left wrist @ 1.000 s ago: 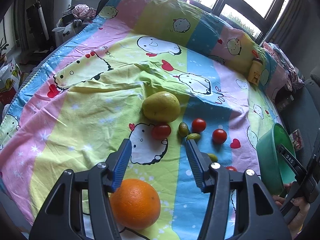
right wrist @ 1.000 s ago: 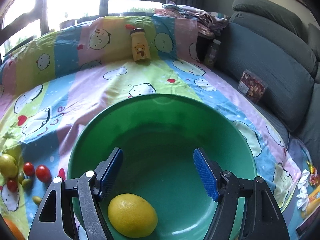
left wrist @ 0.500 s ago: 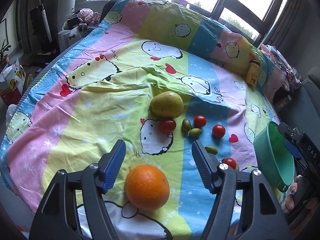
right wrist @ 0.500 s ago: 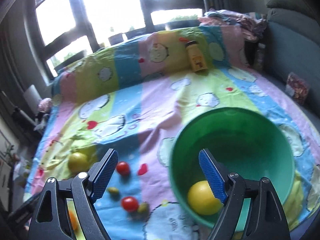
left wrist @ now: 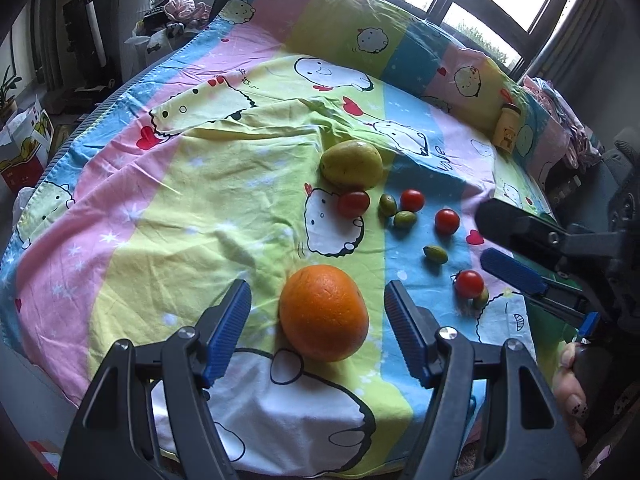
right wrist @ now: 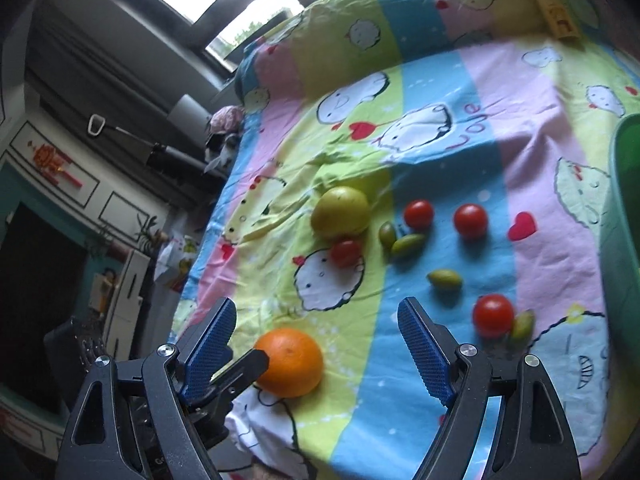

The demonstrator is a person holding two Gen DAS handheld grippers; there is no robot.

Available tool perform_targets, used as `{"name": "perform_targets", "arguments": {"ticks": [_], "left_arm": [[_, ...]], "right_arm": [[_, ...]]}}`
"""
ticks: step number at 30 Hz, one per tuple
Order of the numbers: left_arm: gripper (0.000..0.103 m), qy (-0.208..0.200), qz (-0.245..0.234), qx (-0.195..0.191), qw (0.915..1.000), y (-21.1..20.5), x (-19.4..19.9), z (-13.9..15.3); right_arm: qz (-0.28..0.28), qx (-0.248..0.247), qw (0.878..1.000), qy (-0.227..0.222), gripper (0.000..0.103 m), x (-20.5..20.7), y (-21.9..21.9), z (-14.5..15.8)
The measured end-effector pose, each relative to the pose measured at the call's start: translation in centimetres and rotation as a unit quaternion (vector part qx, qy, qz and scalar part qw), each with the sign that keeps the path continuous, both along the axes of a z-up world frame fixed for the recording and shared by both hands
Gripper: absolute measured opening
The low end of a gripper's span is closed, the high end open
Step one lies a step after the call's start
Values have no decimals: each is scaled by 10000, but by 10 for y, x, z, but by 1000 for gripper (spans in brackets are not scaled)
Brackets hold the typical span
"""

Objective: Organize fruits
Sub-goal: 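Move the right tool to the orange and close its fingers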

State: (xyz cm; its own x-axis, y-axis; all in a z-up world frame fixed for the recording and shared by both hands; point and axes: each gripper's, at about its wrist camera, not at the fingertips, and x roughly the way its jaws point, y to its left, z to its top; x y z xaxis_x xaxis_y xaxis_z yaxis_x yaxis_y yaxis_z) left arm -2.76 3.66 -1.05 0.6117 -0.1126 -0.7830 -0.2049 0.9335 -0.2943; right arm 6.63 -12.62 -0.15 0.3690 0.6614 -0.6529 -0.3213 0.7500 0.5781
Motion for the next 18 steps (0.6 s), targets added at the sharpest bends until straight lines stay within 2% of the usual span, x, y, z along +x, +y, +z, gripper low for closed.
{"name": "perform_targets", "arguments": {"ticks": [8,18], "left_arm": [[66,104,-193,34,9998,-12,4,-9],[50,134,-158,163,9997,-9,5,-14]], "right_arm": [[530,311,9956,713,83,7,22,-29],[868,335,9863,1361,83,13,48,-63]]}}
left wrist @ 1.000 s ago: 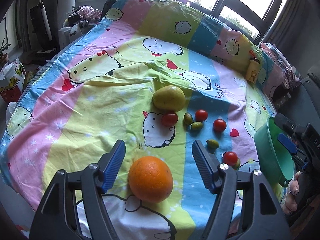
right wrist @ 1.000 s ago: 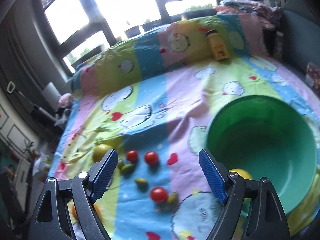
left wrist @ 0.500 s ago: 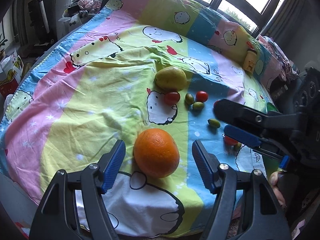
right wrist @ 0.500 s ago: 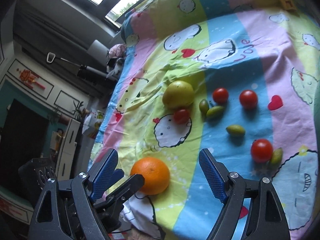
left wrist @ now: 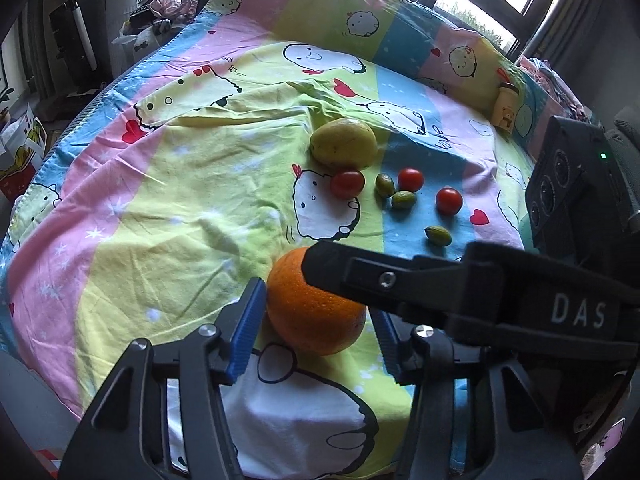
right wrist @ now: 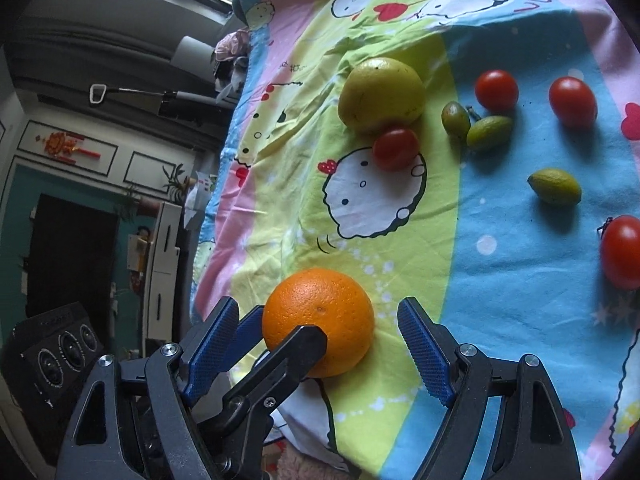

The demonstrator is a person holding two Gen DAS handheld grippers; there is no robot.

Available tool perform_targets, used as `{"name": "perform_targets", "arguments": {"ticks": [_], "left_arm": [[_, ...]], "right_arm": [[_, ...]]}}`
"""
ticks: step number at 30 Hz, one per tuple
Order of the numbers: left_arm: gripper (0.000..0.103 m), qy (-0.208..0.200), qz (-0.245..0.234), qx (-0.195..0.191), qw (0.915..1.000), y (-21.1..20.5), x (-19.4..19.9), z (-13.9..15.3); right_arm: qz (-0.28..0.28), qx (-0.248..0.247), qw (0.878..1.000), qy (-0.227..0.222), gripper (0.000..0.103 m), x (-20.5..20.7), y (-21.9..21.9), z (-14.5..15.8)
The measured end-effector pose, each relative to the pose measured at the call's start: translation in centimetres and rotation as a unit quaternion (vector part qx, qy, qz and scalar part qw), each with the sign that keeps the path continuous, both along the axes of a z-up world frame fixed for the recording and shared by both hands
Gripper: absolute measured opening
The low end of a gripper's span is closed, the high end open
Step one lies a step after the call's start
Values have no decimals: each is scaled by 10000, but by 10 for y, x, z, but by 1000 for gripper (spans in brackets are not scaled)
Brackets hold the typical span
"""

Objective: Organize fruits
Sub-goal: 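Move the right tool to the orange and close its fingers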

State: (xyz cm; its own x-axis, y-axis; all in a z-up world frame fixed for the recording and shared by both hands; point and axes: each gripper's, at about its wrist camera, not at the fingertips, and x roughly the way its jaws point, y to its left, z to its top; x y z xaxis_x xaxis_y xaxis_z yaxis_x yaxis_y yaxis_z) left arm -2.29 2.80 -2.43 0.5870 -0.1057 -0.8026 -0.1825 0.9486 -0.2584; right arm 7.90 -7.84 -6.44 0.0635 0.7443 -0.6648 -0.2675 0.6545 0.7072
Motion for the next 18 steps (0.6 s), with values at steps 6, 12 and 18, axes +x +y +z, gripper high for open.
{"name": "perform_targets", "arguments": {"ticks": [6,12,18], "left_arm": [[49,18,-44,41,10000,-1,0,-1],[49,61,-70,64,9999,-1,0,-1],[49,70,-93,-41,9999,0,-1,-1]], "right_arm": [[93,261,9991,305,80,5,7,-11],[50,279,9982,534,71,8,10,-22],[-2,141,9992,378,67,6,9,-18]]}}
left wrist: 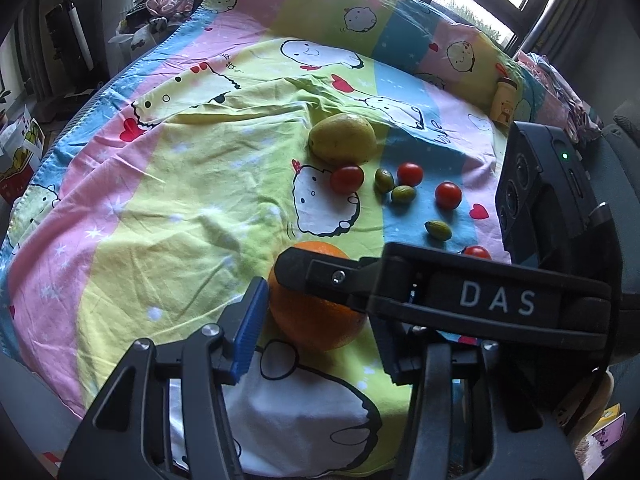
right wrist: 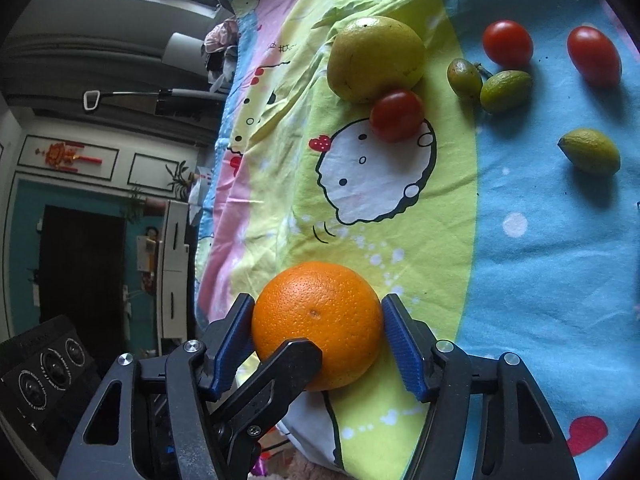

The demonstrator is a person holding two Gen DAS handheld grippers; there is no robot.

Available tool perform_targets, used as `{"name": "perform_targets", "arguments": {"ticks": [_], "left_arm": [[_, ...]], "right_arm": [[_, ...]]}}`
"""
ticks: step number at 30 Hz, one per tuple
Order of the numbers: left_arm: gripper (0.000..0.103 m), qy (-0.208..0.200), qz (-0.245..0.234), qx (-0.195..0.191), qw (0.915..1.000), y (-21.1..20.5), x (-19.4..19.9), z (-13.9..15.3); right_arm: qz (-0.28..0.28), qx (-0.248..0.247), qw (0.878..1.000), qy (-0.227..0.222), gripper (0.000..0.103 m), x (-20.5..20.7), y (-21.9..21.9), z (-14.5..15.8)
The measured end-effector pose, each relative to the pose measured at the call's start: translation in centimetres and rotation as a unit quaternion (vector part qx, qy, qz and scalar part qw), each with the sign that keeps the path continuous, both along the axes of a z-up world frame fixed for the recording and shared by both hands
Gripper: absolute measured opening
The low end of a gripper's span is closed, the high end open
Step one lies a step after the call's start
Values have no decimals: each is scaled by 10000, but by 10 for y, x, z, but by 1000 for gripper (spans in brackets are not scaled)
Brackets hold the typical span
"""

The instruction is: Organize fruits

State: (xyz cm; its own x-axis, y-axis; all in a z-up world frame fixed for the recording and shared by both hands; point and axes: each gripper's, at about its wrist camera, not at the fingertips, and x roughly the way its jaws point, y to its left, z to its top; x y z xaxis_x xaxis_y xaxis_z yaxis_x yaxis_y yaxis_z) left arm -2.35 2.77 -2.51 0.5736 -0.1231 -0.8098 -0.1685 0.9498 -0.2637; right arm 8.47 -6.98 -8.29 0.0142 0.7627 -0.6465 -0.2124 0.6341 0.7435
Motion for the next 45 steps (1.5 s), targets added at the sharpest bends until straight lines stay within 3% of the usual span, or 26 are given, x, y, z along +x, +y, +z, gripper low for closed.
{"name": "perform_targets", "arguments": {"ticks": [11,16,21,27,31,35,41,45], "left_arm": [[51,-312,-282,-425,9982,-23,7,6],[51,-238,-328,-244,9989,-34,12,3],[51,-143,-207,-213,9995,-26,14,-3],[51,-93,-52,-254,9996,-17,13,-7],[52,-154,27,-358,9992,-12,12,-4],[55,-204,20,-559,9982,-10,14,3],[62,-197,118,-450,9987,-14,30,26],[64,-290,-2,-649,9975,-19,42,36]], "right_arm": [[-539,-803,9907,-955,66,-3,-31,32],[-867,-1767,9687,-1513,66,-4,-44,42],[-1017,-2585,9452,-1716,66,-1,-50,39],[-1004,-2525,9469,-1721,67,0,-49,42],[-1017,-1992,9579,-1801,70,-5,-54,56],[-1226,-1722,9593,-1872,73,-7,-68,67],[-1564,-1233,9668,-1598,73,3,-91,68],[-1730,-949,9709,-1355,73,10,-102,63]]}}
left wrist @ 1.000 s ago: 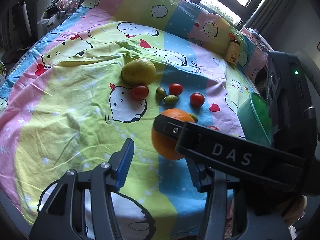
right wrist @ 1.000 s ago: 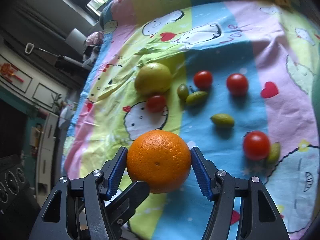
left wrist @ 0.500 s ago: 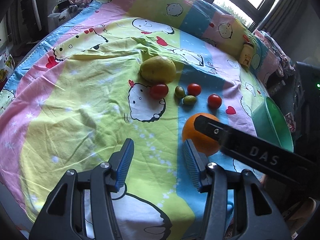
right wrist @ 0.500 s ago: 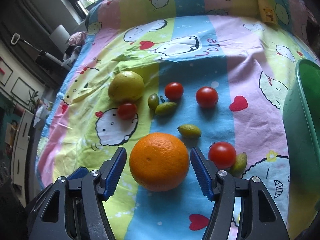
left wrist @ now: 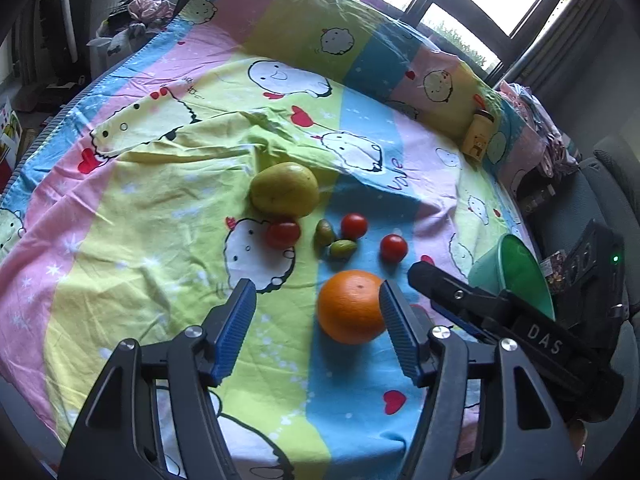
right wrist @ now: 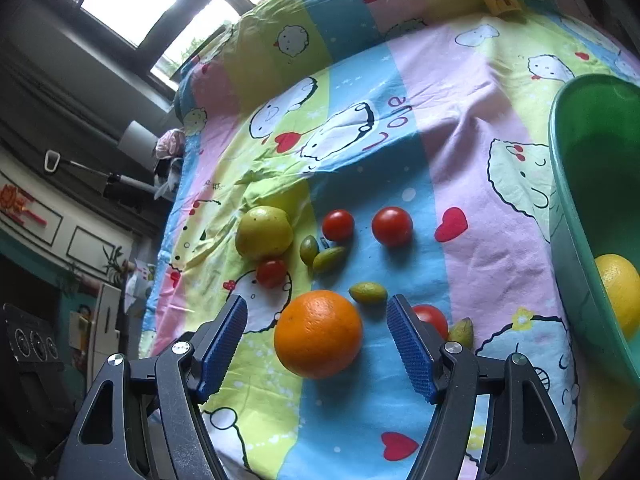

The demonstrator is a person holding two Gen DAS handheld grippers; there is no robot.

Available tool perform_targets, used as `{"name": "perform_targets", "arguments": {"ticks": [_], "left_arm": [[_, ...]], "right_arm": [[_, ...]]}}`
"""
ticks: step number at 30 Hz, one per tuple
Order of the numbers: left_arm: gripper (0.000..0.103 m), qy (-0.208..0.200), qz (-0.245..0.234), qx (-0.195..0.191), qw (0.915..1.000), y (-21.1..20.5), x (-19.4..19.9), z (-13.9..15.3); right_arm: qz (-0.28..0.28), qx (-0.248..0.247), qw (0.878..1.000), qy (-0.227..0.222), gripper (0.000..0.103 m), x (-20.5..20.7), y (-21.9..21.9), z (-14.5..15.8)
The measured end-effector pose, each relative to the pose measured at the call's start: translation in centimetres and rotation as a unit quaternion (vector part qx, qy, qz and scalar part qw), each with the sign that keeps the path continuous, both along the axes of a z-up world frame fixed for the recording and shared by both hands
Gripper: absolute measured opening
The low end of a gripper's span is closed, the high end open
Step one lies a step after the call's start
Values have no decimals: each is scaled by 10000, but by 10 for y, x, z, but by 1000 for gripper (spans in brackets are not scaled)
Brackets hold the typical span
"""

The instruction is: Organize fruits

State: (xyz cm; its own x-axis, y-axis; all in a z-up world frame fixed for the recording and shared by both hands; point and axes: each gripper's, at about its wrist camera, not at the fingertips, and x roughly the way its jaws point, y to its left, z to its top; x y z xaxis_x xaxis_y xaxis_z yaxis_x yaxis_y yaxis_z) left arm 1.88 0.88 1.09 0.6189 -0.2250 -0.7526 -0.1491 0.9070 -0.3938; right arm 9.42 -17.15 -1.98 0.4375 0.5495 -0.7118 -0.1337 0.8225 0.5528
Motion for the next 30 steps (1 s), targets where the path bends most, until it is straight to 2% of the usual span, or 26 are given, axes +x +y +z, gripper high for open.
{"name": "perform_targets", "arguments": {"ticks": [4,9,14,16,23,30], "left_arm": [[64,41,-39,-8,10000,-7,9,-9],[64,214,-312,-244,9990,-12,13,-34],[65,327,-443,-390,9977,-16,14,-51],[64,302,-503,-484,9971,-17,13,-51],[64,232,-695,-465,9962,-26,11,-50],[63,326,-793,-467,9952,-32,16,-57]], "right_arm": [[-32,227,9996,158,73,4,-5,-6],[-62,389,9986,341,73,9,-8,-15],[42,393,9983,439,73,11,1,-18],[57,380,9980,501,73,12,4,-21],[132,278,9979,566,69,12,12,-27],[217,188,9977,622,65,13,18,-31]]}}
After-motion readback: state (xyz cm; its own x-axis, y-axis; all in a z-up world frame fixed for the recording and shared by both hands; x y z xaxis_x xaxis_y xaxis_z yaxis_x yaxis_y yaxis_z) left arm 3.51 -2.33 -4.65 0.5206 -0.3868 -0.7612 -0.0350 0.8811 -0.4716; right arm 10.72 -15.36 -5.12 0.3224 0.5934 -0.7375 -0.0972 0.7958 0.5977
